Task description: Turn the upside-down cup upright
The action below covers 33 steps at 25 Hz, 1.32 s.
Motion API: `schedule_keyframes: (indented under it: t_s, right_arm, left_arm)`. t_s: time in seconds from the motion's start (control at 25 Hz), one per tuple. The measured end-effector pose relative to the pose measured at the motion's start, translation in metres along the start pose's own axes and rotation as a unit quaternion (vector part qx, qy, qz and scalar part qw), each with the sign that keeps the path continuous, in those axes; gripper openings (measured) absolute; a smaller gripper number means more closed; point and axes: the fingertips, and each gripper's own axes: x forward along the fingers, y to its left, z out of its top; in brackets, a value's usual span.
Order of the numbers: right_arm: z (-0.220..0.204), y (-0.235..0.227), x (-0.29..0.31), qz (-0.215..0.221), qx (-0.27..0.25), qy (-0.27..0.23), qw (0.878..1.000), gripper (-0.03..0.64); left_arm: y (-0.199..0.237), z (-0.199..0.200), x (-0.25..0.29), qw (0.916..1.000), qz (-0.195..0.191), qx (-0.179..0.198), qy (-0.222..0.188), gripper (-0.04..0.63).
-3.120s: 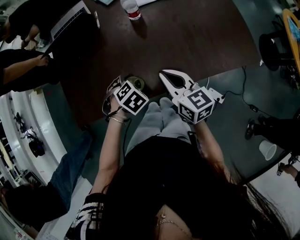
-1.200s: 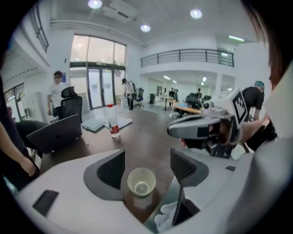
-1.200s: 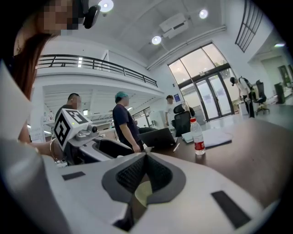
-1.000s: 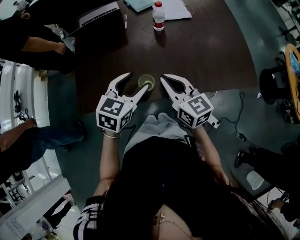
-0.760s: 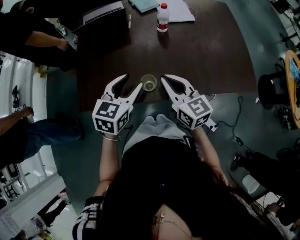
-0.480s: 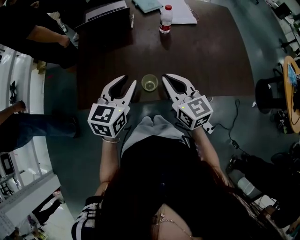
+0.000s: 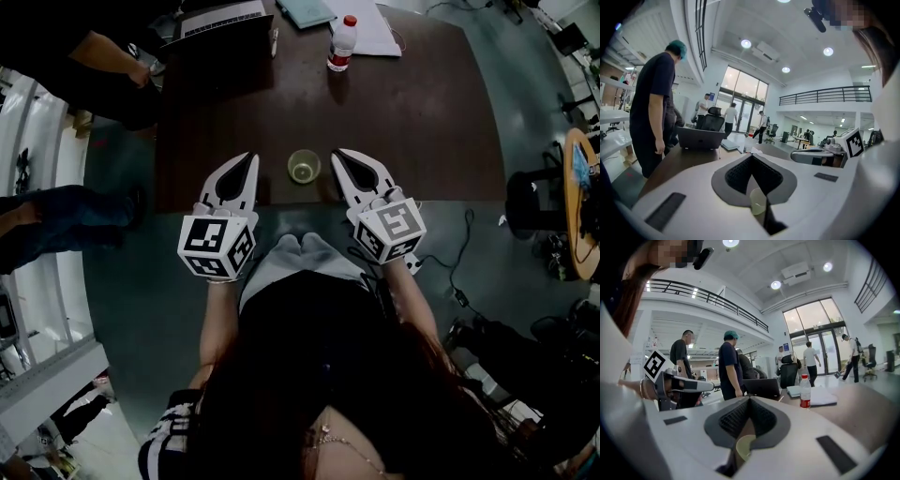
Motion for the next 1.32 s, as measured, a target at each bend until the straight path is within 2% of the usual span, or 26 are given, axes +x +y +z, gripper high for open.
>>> schedule_keyframes:
  t_s: [0.64, 1.32]
  right_arm:
    - [0.002, -0.004, -0.002, -0.023, -0.003, 0.002, 1.0, 0.015]
    - [-0.003, -0.013, -0.01, -0.02, 0.001, 0.005, 1.0, 0.015]
  left_arm:
    - [-0.002, -0.008, 0.001, 0.9998, 0.004, -0.007, 0.017, 0.003]
    - [-0.013, -0.02, 0.008, 0.9991, 0.006, -0.003, 0.041, 0.003]
